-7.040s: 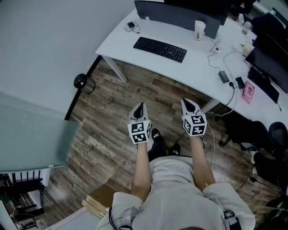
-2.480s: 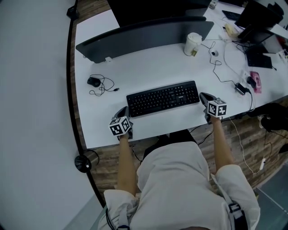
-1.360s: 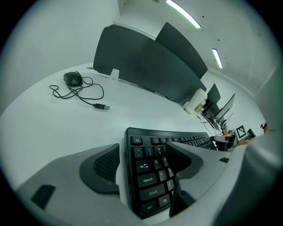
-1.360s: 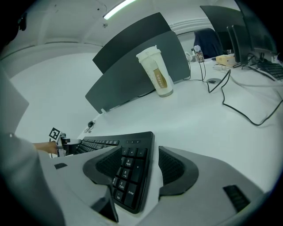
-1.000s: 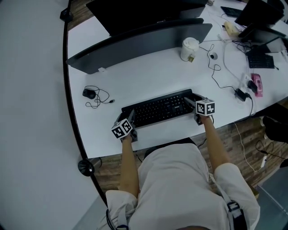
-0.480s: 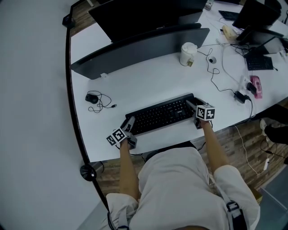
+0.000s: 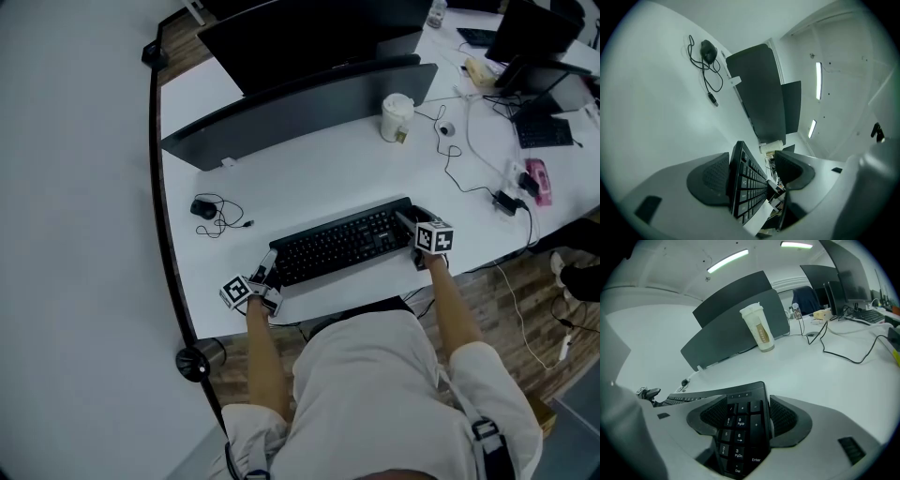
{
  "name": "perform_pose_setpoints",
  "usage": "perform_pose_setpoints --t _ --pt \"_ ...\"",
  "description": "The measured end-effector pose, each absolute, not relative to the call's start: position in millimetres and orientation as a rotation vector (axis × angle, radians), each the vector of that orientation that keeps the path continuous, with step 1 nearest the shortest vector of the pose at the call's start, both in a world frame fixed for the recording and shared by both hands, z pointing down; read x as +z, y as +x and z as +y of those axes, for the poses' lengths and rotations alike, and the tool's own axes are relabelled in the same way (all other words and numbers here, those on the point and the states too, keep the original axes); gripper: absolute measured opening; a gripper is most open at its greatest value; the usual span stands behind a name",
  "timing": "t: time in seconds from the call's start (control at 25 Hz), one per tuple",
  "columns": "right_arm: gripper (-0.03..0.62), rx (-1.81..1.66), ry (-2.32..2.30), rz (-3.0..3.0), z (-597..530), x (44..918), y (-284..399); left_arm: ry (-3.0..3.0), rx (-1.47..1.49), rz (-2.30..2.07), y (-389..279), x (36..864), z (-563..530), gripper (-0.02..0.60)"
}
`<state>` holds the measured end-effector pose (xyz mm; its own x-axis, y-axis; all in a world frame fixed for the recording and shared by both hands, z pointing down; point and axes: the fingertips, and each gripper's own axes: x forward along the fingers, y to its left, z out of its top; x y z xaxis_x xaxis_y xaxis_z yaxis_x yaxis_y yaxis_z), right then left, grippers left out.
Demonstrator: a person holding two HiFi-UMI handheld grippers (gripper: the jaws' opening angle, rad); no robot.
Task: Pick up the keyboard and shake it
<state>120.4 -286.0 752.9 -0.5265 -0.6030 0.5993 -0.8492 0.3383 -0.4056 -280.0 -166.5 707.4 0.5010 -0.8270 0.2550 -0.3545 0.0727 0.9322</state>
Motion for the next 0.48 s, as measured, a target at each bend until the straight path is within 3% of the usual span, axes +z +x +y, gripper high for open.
perform_pose_setpoints --t 0.48 --pt "0.281 0.99 1.258 -2.296 -284 749 117 1.374 -0.69 -0.731 -274 687 -152 0.311"
